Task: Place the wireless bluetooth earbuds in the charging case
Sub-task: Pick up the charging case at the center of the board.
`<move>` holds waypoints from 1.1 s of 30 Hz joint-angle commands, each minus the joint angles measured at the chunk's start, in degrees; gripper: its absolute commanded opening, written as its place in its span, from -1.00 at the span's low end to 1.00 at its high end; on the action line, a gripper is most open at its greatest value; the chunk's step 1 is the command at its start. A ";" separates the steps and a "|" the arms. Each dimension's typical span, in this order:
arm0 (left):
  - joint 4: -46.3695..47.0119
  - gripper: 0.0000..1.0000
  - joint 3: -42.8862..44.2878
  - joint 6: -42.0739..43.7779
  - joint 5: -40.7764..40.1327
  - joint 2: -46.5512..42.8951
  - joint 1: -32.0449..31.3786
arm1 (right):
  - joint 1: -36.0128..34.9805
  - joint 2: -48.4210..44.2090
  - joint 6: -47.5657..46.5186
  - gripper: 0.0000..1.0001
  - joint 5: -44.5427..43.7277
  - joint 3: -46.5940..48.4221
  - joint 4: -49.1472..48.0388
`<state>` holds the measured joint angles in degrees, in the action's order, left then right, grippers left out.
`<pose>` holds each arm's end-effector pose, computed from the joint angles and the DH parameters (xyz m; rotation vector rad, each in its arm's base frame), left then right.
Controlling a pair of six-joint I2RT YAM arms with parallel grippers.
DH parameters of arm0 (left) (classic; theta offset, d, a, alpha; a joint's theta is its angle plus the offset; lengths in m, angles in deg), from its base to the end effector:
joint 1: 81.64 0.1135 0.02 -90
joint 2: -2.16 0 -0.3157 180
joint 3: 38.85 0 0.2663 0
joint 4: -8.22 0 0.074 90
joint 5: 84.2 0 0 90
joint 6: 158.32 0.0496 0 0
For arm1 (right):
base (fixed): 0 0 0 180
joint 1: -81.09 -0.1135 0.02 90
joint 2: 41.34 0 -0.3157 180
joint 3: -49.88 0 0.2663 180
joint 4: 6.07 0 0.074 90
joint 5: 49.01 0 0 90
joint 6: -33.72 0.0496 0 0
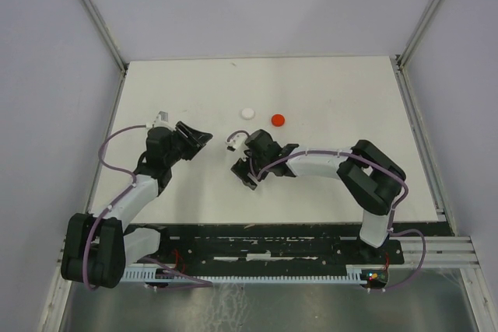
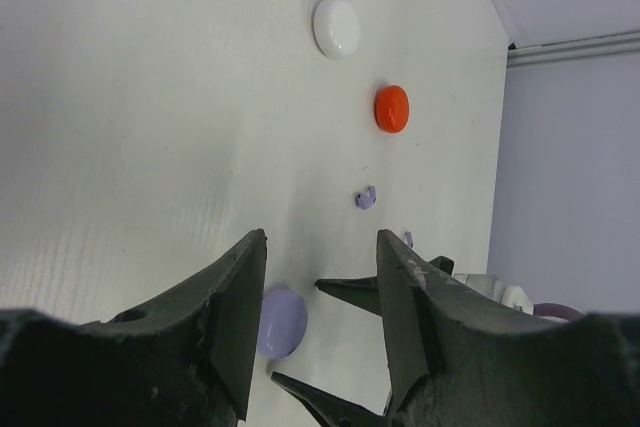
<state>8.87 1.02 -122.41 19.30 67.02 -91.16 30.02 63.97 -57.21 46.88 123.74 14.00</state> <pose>0.2334 -0.0509 0.2364 -0.6497 2.0093 -0.9278 0.2520 0.3200 0.1825 -1.1505 2.2552 0.4923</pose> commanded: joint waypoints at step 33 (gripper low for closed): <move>3.83 0.10 -2.32 -1.40 4.48 0.16 2.03 | -1.40 5.97 -2.48 -0.02 -5.84 5.08 -2.13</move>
<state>9.09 -0.94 -122.47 22.49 66.47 -89.56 28.95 68.32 -58.24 43.18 127.94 11.11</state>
